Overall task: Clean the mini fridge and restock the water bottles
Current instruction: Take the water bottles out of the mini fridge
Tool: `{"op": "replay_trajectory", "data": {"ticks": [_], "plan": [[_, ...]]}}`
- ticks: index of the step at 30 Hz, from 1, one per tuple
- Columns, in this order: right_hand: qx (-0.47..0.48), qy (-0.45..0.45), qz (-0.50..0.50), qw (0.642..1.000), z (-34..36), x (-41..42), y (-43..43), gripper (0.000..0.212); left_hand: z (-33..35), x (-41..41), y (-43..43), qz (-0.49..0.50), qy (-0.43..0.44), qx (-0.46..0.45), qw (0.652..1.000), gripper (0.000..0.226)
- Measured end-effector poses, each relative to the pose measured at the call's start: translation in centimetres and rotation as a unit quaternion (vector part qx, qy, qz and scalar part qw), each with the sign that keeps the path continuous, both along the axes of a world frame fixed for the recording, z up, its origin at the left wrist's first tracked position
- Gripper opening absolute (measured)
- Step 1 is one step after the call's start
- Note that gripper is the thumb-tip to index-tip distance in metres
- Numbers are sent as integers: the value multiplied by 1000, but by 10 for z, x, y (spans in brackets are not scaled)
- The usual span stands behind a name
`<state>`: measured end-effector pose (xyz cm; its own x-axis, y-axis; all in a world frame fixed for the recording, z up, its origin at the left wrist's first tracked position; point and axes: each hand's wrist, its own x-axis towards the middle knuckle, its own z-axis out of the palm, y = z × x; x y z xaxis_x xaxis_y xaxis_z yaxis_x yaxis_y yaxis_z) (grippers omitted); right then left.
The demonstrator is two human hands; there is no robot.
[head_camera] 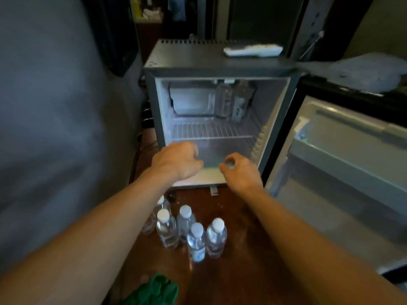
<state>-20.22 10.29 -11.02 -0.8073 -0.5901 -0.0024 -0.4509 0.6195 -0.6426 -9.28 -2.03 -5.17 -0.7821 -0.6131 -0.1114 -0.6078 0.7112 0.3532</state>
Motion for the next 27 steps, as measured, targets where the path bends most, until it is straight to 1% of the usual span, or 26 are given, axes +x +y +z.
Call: {"op": "replay_trajectory", "data": {"ticks": [3, 8, 10, 14, 17, 19, 20, 21, 23, 24, 26, 27], "plan": [[-37, 23, -17, 999, 33, -25, -5, 36, 30, -23, -22, 20, 85, 33, 996, 29], [-64, 43, -50, 996, 58, -71, -18, 42, 45, -72, -45, 15, 159, 74, 984, 48], [-73, 37, -54, 995, 60, -93, -30, 43, 41, -96, -51, 24, 166, 78, 983, 54], [-99, 23, -78, 992, 58, -137, -66, 44, 26, -151, -66, 17, 166, 65, 984, 58], [-115, -19, -92, 989, 49, -169, -100, 49, 14, -196, -82, 18, 147, 63, 987, 53], [-164, -36, -110, 980, 43, -190, -122, 60, 3, -227, -92, 31, 134, 62, 989, 60], [-185, -30, -121, 975, 38, -202, -134, 60, -2, -241, -96, 38, 128, 60, 989, 63], [-184, -26, -122, 975, 35, -214, -143, 55, -6, -253, -98, 44, 133, 61, 988, 60], [-125, -9, -100, 987, 32, -231, -155, 46, -13, -271, -105, 36, 165, 61, 984, 48], [-113, 2, -95, 989, 30, -239, -158, 45, -16, -277, -108, 27, 185, 64, 980, 44], [-113, 14, -93, 989, 27, -247, -160, 45, -22, -282, -112, 41, 206, 63, 976, 41], [-127, 27, -95, 987, 25, -245, -160, 45, -25, -282, -111, 54, 229, 48, 971, 40]]}}
